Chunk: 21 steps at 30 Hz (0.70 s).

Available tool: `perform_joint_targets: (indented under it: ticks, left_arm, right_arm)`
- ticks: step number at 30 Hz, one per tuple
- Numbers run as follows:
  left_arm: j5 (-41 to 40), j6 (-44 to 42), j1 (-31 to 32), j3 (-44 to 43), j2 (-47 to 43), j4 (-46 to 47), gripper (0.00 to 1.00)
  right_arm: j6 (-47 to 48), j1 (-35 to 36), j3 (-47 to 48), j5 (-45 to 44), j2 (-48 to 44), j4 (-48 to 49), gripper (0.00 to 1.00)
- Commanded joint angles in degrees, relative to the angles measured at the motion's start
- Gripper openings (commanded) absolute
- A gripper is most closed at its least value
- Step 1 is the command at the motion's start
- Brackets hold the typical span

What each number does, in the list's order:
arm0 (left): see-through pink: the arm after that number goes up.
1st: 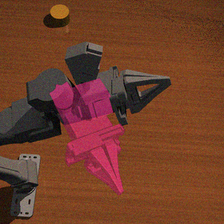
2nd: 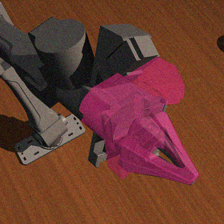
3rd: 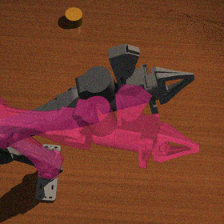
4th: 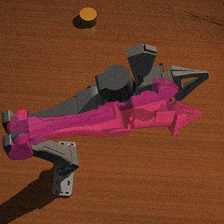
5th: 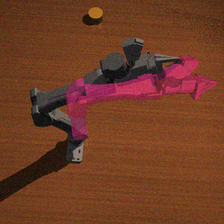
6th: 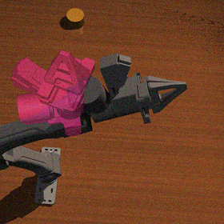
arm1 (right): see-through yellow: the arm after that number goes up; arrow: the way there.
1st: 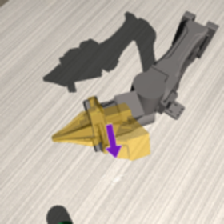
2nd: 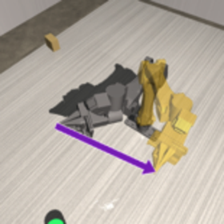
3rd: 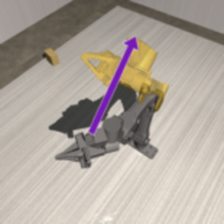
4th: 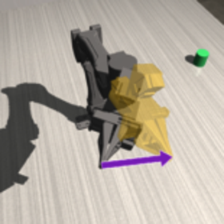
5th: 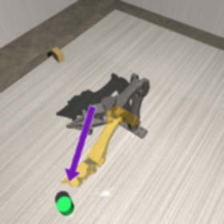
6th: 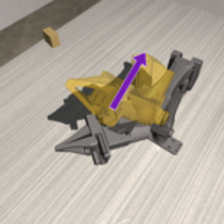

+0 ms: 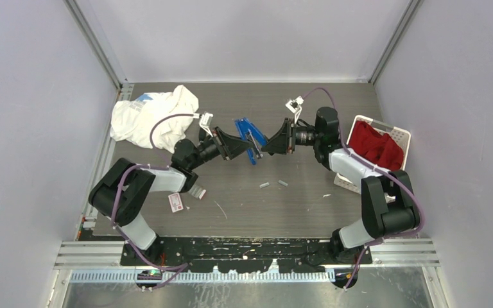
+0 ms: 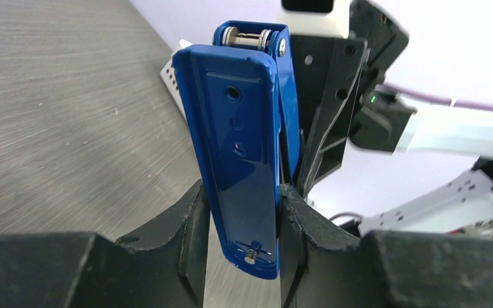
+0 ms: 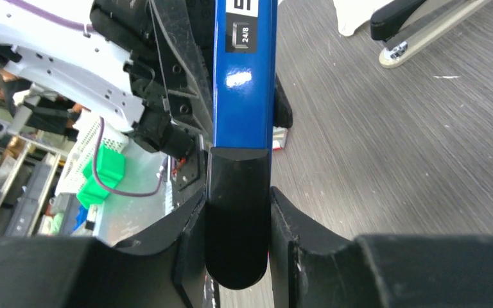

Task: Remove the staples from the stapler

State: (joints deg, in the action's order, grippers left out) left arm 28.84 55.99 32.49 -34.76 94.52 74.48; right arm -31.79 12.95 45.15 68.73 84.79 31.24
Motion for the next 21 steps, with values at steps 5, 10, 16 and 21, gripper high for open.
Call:
perform_joint_targets:
  ticks: [5, 10, 16, 21]
  left_arm:
    - [23.2, -11.1, -7.5, -2.6, -1.1, 7.2, 0.00]
    - [27.5, -19.9, -10.9, -2.8, 0.0, 2.9, 0.00]
    - [29.6, -41.1, -12.1, -7.4, -3.0, -28.2, 0.00]
    - [26.3, -58.7, -10.9, -12.2, -5.4, -54.8, 0.00]
  right_arm:
    - [38.4, 0.1, 11.8, -8.1, 3.1, -35.6, 0.01]
    - [51.7, -0.3, 16.8, -17.4, 7.0, -45.7, 0.01]
    - [63.9, -2.0, 18.9, -26.4, 9.0, -51.8, 0.01]
    - [70.5, -1.9, 17.8, -34.7, 8.9, -52.4, 0.01]
